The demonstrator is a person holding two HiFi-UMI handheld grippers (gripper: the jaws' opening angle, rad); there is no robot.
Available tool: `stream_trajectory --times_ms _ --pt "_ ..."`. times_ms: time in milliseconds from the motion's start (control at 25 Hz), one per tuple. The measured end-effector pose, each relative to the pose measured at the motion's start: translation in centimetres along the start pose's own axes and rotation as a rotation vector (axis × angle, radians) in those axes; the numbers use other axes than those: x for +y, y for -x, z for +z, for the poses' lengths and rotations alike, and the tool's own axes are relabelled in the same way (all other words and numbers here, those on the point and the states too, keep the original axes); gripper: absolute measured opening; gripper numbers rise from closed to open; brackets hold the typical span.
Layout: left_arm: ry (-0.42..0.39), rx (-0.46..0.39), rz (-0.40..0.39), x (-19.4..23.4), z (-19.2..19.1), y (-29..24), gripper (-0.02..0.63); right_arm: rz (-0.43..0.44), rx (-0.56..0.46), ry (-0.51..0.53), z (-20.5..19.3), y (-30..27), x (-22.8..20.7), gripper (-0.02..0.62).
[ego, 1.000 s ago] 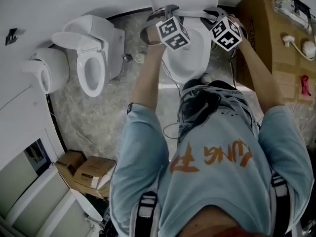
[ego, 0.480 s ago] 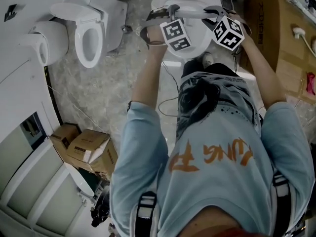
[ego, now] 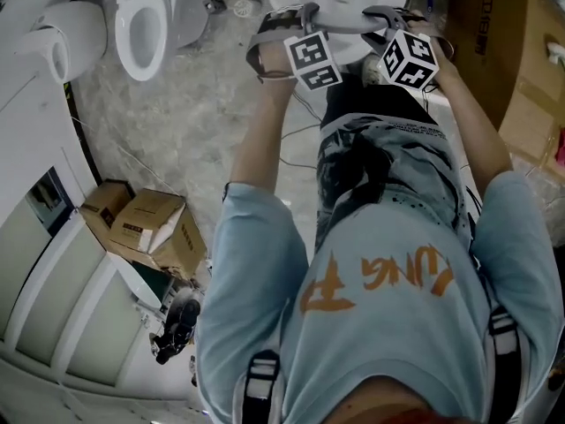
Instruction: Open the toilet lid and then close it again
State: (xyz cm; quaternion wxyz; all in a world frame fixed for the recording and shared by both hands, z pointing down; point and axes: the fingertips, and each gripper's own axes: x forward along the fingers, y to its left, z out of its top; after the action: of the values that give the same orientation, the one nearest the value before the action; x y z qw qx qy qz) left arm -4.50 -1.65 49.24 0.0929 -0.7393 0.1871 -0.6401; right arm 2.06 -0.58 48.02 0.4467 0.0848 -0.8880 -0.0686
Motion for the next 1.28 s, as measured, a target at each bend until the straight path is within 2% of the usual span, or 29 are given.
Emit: stream_trajectory --times_ms 480,680,960,1280 --pt "-0.029 0.068 -0.124 -8.1 -3.2 -5.4 0.276 0.097 -0.006 0.035 -3.6 -6.2 6.5 0.263" --pt "-0.017 0.091 -0.162 -10.8 -4.3 -7.7 0.3 0.151 0.019 0.032 -5.3 -9.1 8.6 0.295" --pt "-0.025 0.111 -0.277 -15.1 -5.5 -11.7 0.327 0.158 0.069 0.101 -8.7 -13.4 11.6 0.316" --pt "-0.029 0.098 -0.352 -18.1 -6.7 -15.8 0.334 0.229 0.157 0.13 -11.9 -18.1 13.9 0.355"
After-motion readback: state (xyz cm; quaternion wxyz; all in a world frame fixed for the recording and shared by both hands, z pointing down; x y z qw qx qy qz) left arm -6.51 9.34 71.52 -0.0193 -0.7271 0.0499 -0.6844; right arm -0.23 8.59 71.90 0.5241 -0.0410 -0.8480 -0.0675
